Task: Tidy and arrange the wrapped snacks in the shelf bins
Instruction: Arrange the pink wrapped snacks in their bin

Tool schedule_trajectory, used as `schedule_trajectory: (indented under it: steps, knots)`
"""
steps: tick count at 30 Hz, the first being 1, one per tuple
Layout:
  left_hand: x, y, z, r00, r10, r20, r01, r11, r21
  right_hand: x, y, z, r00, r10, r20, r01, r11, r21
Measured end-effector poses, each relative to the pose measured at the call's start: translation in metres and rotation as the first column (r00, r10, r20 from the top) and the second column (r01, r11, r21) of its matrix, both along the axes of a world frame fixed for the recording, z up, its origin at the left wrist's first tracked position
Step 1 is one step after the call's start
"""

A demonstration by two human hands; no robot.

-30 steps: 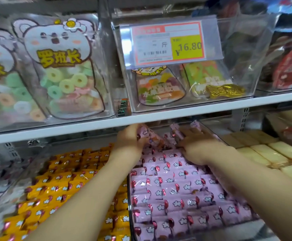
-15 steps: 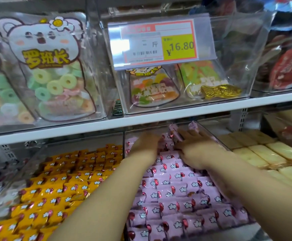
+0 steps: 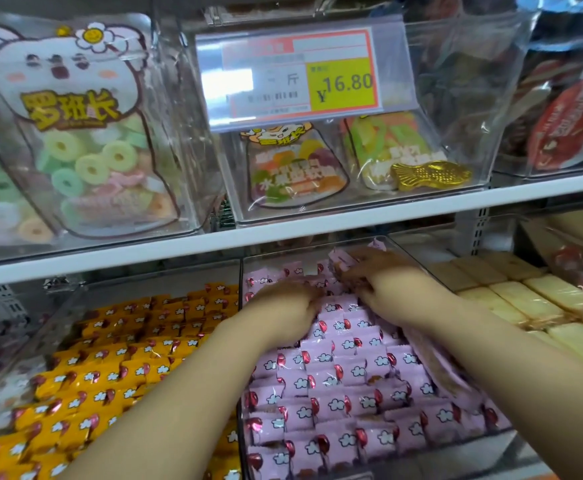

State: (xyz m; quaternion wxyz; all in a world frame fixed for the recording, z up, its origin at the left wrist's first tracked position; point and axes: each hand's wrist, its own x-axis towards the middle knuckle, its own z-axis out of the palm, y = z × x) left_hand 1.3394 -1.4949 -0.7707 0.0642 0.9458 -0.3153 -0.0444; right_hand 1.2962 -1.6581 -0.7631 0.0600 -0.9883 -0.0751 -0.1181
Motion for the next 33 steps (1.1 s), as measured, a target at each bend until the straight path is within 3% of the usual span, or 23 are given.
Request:
schedule_trajectory:
  steps: [3, 5, 9, 12, 18, 22, 28, 30, 33]
  knots:
    - [-0.003, -0.001, -0.002, 0.999, -0.002, 0.048, -0.005, 0.991, 0.136, 0.001, -0.001, 0.004, 1.0, -0.017, 0.001, 0.017, 0.996, 0.086]
    - [-0.004, -0.001, -0.001, 1.0, 0.0, 0.023, -0.003, 0.991, 0.134, -0.003, -0.001, 0.006, 0.999, -0.043, 0.002, 0.042, 0.986, 0.161]
    - [-0.008, 0.004, 0.003, 0.999, 0.04, -0.034, -0.042, 0.997, -0.061, -0.014, 0.002, 0.01, 0.994, -0.053, 0.095, 0.019, 0.943, 0.331]
    - [-0.009, 0.019, 0.012, 0.992, 0.12, 0.036, -0.116, 0.989, -0.091, -0.026, 0.01, 0.016, 0.992, -0.013, 0.122, -0.032, 0.931, 0.363]
    - [-0.026, 0.061, 0.015, 0.939, 0.343, 0.034, -0.326, 0.916, -0.234, -0.056, 0.036, 0.025, 0.993, 0.06, 0.097, -0.096, 0.9, 0.426]
    - [-0.048, 0.071, 0.009, 0.951, 0.307, 0.049, -0.28, 0.914, -0.293, -0.076, 0.06, 0.02, 0.99, 0.11, 0.086, -0.139, 0.829, 0.542]
    - [-0.073, 0.072, 0.005, 0.993, 0.107, 0.057, -0.09, 0.963, -0.255, -0.097, 0.068, 0.014, 0.975, 0.204, -0.091, -0.128, 0.843, 0.522]
    - [-0.08, 0.07, 0.007, 0.992, 0.127, 0.026, -0.119, 0.972, -0.203, -0.1, 0.051, 0.02, 0.994, 0.091, -0.062, -0.058, 0.91, 0.412]
    - [-0.091, 0.064, 0.007, 0.985, 0.172, 0.012, -0.169, 0.979, -0.113, -0.107, 0.017, 0.027, 0.974, -0.204, 0.096, 0.186, 0.968, 0.169]
